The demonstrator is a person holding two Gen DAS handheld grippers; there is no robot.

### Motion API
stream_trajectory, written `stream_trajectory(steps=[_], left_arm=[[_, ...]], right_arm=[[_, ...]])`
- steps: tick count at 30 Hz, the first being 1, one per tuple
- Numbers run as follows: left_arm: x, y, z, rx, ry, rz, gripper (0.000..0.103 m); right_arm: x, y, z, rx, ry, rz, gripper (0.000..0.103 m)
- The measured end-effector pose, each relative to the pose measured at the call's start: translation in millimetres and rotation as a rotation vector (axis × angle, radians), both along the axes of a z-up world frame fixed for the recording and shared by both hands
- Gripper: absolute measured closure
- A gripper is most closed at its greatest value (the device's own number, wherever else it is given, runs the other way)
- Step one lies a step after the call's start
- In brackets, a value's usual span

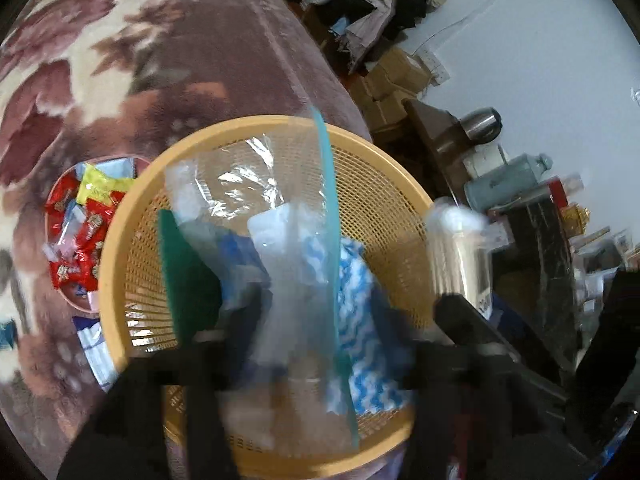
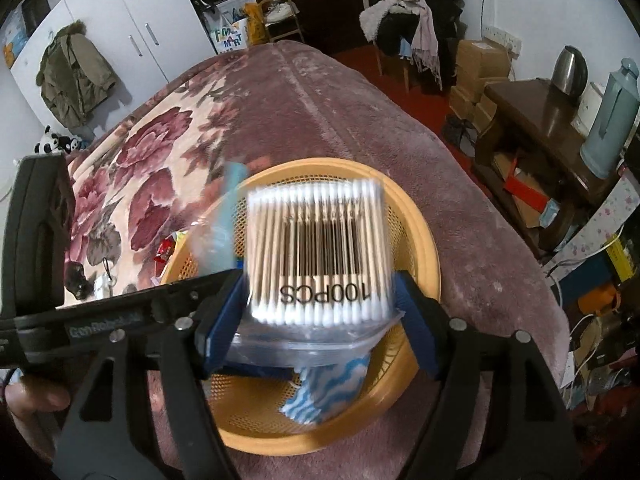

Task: Organize soft objects
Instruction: 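Open both tools to drop the zip bag and swab box into the basket, then withdraw both tools from the basket back over the blanket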

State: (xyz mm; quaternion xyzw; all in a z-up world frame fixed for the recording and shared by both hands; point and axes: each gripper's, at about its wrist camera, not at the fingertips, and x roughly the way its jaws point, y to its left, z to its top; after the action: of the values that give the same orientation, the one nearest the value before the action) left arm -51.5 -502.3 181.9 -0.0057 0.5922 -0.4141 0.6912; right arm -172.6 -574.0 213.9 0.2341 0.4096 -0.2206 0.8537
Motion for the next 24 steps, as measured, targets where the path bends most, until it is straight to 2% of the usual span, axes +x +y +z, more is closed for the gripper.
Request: stream_trajectory(steps=[1, 2, 6, 9, 12, 24], left_arm=[[3.3, 5.0, -1.4, 0.002, 0.003, 0.026, 0.006], [4.6, 9.2, -1.5, 0.007, 0.002, 0.042, 0.001], [2.5, 24.9, 5.3, 0.065, -0.086, 0.061, 0.001], [-5.8, 35.0, 10.7, 0.160, -0.178, 0.061, 0.001], [-10.6, 45.4, 11.2, 0.219, -0.222, 0.066, 0.001], [-17.2, 74.7, -2.6, 0.319, -0.209, 0.071, 0.000]], right_arm=[[-1.6, -1.7, 0.4, 0.002, -0.004, -0.008, 0.015], [-4.0, -2.6, 1.7, -0.006, -0.005, -0.023, 0.008], [-7.7, 0.5, 5.2, -0.018, 0.004, -0.037, 0.006], [-7.4, 6.3, 3.1, -0.031, 0.039, -0.029, 0.006], [-7.1, 13.9, -2.0, -0.039, 0.091, -0.018, 0.003], [-13.6, 36.1, -13.1, -0.018, 0.222, 0.011, 0.000]])
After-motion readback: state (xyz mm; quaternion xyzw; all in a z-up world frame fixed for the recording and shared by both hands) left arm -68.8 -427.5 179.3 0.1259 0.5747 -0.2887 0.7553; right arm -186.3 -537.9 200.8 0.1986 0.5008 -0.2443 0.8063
